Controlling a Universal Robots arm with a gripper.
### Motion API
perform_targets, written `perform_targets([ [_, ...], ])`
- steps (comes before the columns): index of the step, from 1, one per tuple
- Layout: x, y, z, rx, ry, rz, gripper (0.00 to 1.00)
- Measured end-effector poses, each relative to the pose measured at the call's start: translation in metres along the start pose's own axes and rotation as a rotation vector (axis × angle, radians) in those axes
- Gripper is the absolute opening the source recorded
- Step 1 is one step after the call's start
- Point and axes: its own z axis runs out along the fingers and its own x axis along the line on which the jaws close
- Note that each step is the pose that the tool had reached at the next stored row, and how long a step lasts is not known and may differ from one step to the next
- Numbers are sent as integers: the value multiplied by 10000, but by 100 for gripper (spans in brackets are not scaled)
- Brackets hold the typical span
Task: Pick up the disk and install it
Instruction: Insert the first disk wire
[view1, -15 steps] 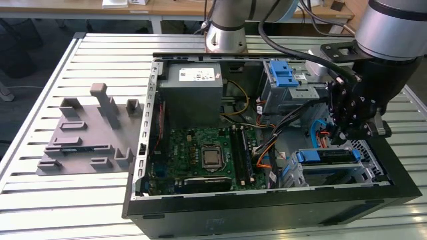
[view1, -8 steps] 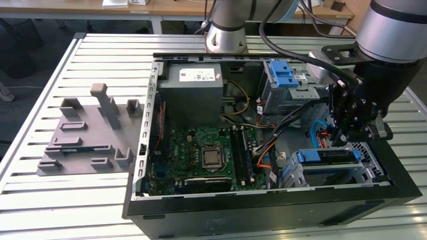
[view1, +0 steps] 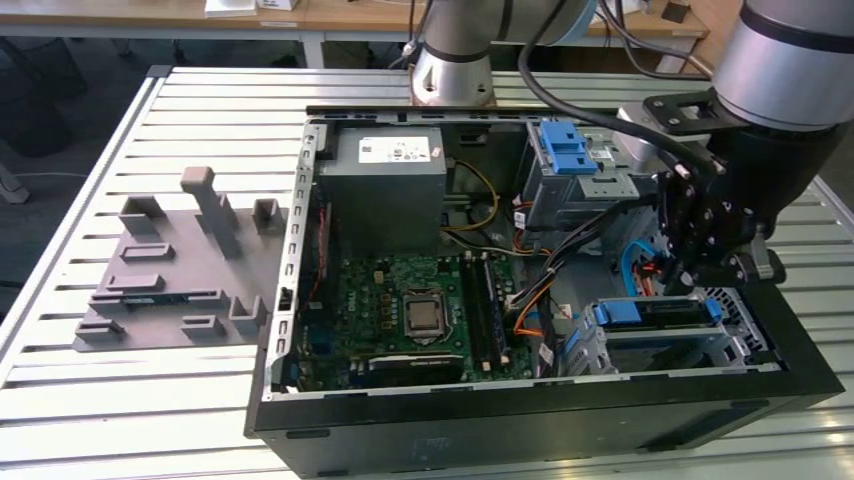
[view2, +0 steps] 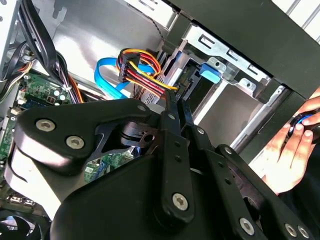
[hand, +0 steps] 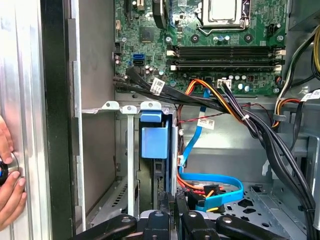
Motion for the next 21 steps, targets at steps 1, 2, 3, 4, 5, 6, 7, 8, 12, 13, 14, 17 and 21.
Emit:
perform_targets([
  [1, 3, -3, 0, 0, 2, -2, 16],
  [2, 6, -6, 1, 0, 2, -1, 16],
  [3, 10, -7, 3, -1, 1, 0, 16],
  [4, 13, -8, 3, 0, 2, 1, 16],
  [5, 16, -9, 4, 0, 2, 1, 16],
  [6, 19, -11, 6, 0, 2, 0, 16],
  [7, 22, -12, 7, 0, 2, 0, 16],
  [8, 25, -13, 9, -1, 2, 1, 16],
  [12, 38, -13, 21, -1, 2, 3, 16],
  [13, 41, -14, 26, 0, 1, 3, 16],
  [14, 42, -14, 28, -1, 1, 3, 16],
  [17, 45, -17, 31, -1, 2, 2, 16],
  [21, 67, -23, 38, -1, -17, 6, 16],
])
